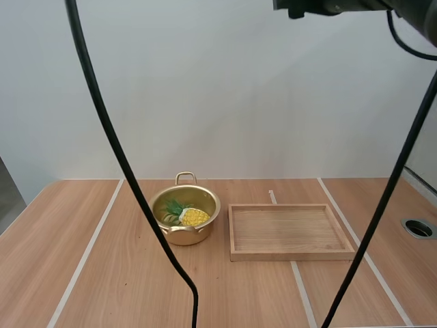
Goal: Open the pot, put the pineapple inside, and close it
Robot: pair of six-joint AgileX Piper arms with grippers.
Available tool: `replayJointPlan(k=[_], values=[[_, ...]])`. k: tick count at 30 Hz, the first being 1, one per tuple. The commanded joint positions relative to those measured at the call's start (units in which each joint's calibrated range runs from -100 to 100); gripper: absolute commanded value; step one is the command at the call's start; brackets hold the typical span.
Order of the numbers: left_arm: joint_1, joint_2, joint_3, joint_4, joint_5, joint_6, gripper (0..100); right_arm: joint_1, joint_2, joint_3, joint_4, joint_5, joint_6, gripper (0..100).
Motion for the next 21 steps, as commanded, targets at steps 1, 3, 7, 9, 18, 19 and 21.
replayJointPlan(k=[1,3,7,9,18,19,21], values=[[-0.07,-0.3,-0.2,-1.5,-0.1,-0.5,0,-1.7,-5.5,-0.5,0.1,-8.3,1.4,100],[-0.07,-0.3,-0.2,-1.7,0.0,-1.3,0,-1.8,-7.8,-0.5,0.1,-11.9,2.1,100],[-0.07,-0.3,-0.2,-1.7,0.0,-2.9,0,-1.8,-12.0,-0.5,0.6,-18.4,2.1,100],[-0.07,-0.3,-0.2,-1.7,0.0,-3.1,0,-1.8,-13.2,-0.5,0.1,-20.2,2.1,100],[-0.07,-0.3,-0.2,-1.7,0.5,-3.1,0,-1.8,-13.1,-0.5,-1.5,0.4,2.1,100],[-0.07,-0.3,-0.2,-1.7,1.0,-3.1,0,-1.8,-12.9,-0.5,-1.5,4.8,2.1,100],[-0.07,-0.3,-0.2,-1.7,1.8,-3.1,0,-1.8,-11.9,-0.5,-1.5,12.2,2.1,100]])
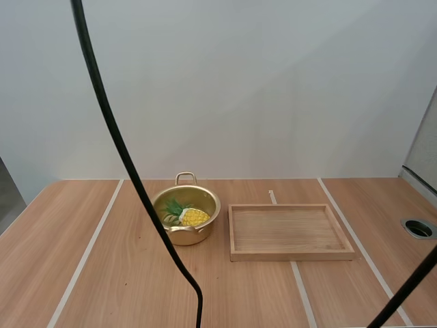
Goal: Open the pot, put the pineapple inside, and close it
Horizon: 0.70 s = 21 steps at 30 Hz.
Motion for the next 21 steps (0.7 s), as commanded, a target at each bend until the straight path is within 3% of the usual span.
replayJointPlan(k=[1,2,3,5,6,7,14,21], values=[[-0.07,-0.3,-0.2,-1.2,0.9,-0.4,0,-0.3,0.6,-0.4,-0.3,11.6,0.2,100],[-0.07,-0.3,-0.2,-1.2,0.9,-0.4,0,-0.3,1.1,-0.4,-0.3,14.2,0.2,100],[-0.07,-0.3,-0.2,-1.2,0.9,-0.4,0,-0.3,1.6,-0.4,-0.3,16.3,0.2,89],[-0.07,-0.3,-0.2,-1.2,0.9,-0.4,0,-0.3,2.2,-0.1,-0.1,18.0,1.7,45],[-0.07,-0.3,-0.2,-1.2,1.1,-0.4,0,-0.3,2.2,0.4,-0.2,18.1,3.0,14],[-0.07,-0.3,-0.2,-1.2,1.1,-0.4,0,-0.3,2.2,1.1,-0.2,17.4,4.3,0],[-0.07,-0.3,-0.1,-1.1,5.0,-1.5,0,-0.3,2.1,6.7,0.1,13.5,5.8,0],[-0.07,0.3,3.1,5.1,6.8,-6.9,0,-0.3,1.3,14.2,-0.3,7.5,5.8,0]])
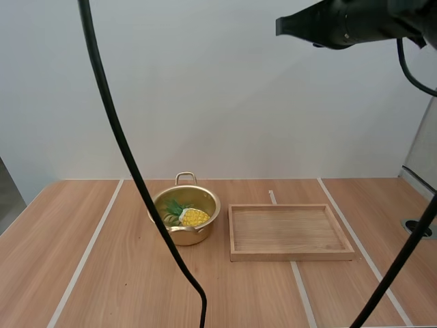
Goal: Open the pot, put the pineapple inside, and close it
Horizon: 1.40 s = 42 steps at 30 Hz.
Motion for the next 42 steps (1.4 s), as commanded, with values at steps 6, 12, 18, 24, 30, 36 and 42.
replayJointPlan(k=[6,12,18,24,30,36,42], values=[[-0.07,0.3,9.7,7.3,7.4,-4.6,0,-0.3,-4.5,4.9,-0.3,-7.7,0.2,0],[-0.07,0.5,21.8,7.7,18.4,-4.6,0,-0.3,-8.8,4.9,-1.1,-7.9,-0.2,0],[-0.01,0.5,33.1,8.1,21.7,-3.8,0,-0.3,-10.2,4.9,-4.8,-6.6,-0.2,0],[-0.01,0.5,44.4,8.1,21.7,-1.6,0,-0.3,-10.5,4.9,-4.9,-3.8,-0.2,0],[-0.01,2.4,53.8,8.1,21.3,0.0,0,-0.3,-11.6,4.9,-5.0,-1.8,-0.2,0],[-0.01,8.3,56.9,8.1,27.7,-0.8,0,-0.3,-13.3,4.9,-6.3,2.2,-0.2,0],[-0.01,16.1,56.9,11.1,38.1,-4.6,0,-0.3,-14.0,4.9,-8.4,3.8,-0.2,0]])
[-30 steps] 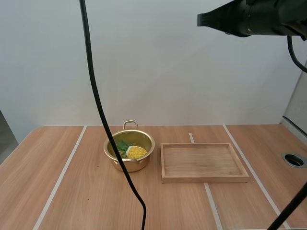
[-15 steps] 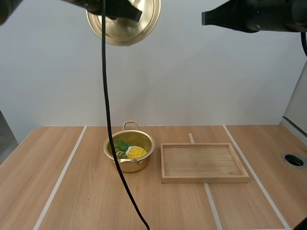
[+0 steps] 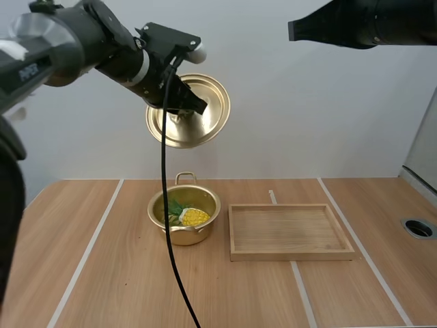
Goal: Open the pot, put the pineapple inside, and close it
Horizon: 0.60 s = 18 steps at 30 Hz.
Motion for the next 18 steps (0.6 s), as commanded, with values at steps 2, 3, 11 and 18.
replayJointPlan(k=[2,3,11,18], values=[[-0.01,4.7,0.3,2.4,6.6,-2.7,0,-0.2,-0.7,0.1,-1.8,0.7,-0.2,0],[-0.01,5.7,0.3,2.4,8.3,-2.8,0,-0.2,-0.7,0.1,-1.8,0.9,-0.2,0],[-0.01,15.0,0.3,3.8,14.9,-4.0,0,-0.2,-0.7,0.1,-2.0,1.7,-0.2,0],[-0.01,20.3,0.6,6.4,15.5,-4.2,0,-0.2,-0.7,0.1,-2.2,1.7,-0.2,0]])
